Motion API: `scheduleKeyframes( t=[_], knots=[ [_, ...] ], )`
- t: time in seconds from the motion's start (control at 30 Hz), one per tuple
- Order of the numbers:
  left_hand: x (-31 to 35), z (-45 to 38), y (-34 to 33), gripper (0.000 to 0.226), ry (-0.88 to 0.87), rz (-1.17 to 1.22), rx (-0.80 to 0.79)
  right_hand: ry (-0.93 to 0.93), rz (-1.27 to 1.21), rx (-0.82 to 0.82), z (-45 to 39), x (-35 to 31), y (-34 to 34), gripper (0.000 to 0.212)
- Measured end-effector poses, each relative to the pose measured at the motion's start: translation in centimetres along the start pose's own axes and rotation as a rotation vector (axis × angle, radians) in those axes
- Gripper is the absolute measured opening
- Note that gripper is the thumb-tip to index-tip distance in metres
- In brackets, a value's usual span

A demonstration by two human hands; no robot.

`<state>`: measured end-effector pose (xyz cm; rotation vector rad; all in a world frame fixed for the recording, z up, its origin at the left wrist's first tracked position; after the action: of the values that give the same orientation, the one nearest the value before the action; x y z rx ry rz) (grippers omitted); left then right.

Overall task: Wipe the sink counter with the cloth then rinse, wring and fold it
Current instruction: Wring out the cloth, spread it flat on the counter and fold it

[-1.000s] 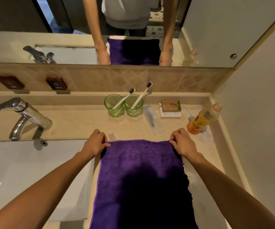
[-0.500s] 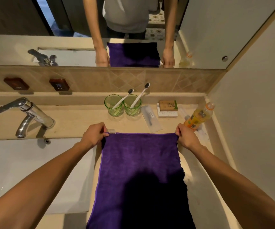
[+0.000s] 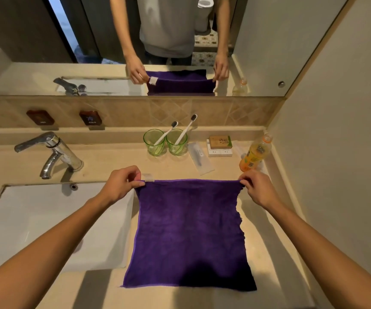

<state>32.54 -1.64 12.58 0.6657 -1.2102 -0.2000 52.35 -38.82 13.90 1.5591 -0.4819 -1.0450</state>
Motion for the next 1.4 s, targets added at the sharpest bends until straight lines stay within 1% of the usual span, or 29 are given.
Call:
scheduleKeyframes(
  t=[0.1, 0.2, 0.33, 0.47, 0.5, 0.63, 0.77, 0.87, 0.97, 1.07, 1.13, 1.2, 1.23, 1.3, 1.4],
  knots=[
    [-0.1, 3.2, 0.0, 0.026, -0.044, 0.008, 0.003, 0.019, -0.023, 0.039, 3.1, -0.2, 0.1, 0.013],
    [-0.7, 6.1, -0.7, 0.025, -0.045, -0.009, 0.001, 0.005, -0.043, 0.057, 6.5, -0.3, -0.3, 0.013],
    [-2.3, 9.7, -2.1, 0.026, -0.037, -0.017, 0.018, -0.023, -0.074, 0.051, 10.9, 0.1, -1.4, 0.017],
    [-4.3, 12.8, -4.2, 0.031, -0.078, -0.104, -0.026, -0.032, -0.082, 0.034, 14.7, 0.7, -2.9, 0.021],
    [-4.8, 13.6, -4.7, 0.03, -0.087, -0.128, -0.036, -0.022, -0.074, 0.024, 15.6, 0.7, -3.3, 0.022],
    [-6.5, 16.5, -6.8, 0.01, -0.153, -0.239, -0.061, 0.028, -0.047, -0.039, 19.2, 0.7, -5.3, 0.027],
    [-7.8, 19.1, -8.3, 0.004, -0.165, -0.329, -0.086, 0.021, -0.034, -0.077, 22.2, 0.8, -7.0, 0.021],
    [-8.1, 20.4, -8.9, 0.008, -0.198, -0.371, -0.091, 0.054, 0.022, -0.099, 23.7, 1.0, -8.3, 0.018],
    [-8.4, 21.6, -9.3, 0.013, -0.231, -0.403, -0.087, 0.007, 0.048, -0.139, 24.8, 2.2, -9.9, 0.014],
    [-8.6, 22.3, -9.9, 0.021, -0.252, -0.453, -0.087, 0.042, 0.126, -0.162, 25.6, 2.3, -10.9, 0.007],
    [-8.4, 22.6, -10.1, 0.027, -0.265, -0.485, -0.085, 0.033, 0.168, -0.193, 26.0, 2.5, -11.3, 0.003],
    [-8.4, 22.8, -10.5, 0.029, -0.264, -0.512, -0.094, 0.049, 0.218, -0.195, 26.4, 2.7, -11.9, 0.003],
    [-8.5, 23.0, -10.8, 0.03, -0.27, -0.529, -0.095, 0.033, 0.239, -0.198, 26.5, 3.0, -12.2, 0.002],
    [-8.9, 23.1, -11.1, 0.031, -0.259, -0.566, -0.096, -0.005, 0.259, -0.193, 26.6, 3.1, -12.5, 0.007],
    [-9.7, 23.2, -11.3, 0.031, -0.206, -0.579, -0.093, 0.045, 0.316, -0.171, 26.7, 1.7, -11.8, 0.012]
  ],
)
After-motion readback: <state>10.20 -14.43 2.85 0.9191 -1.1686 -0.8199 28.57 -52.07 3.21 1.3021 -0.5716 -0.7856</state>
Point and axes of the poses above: each hand's wrist, its own z-axis away from the middle knuckle, its own y-axis out of the back of the hand, x = y × z, the point moved 7 cm from there along -z, towards the middle knuckle, and after that the axes turned 8 degrees about z, right-handed, at the moved point
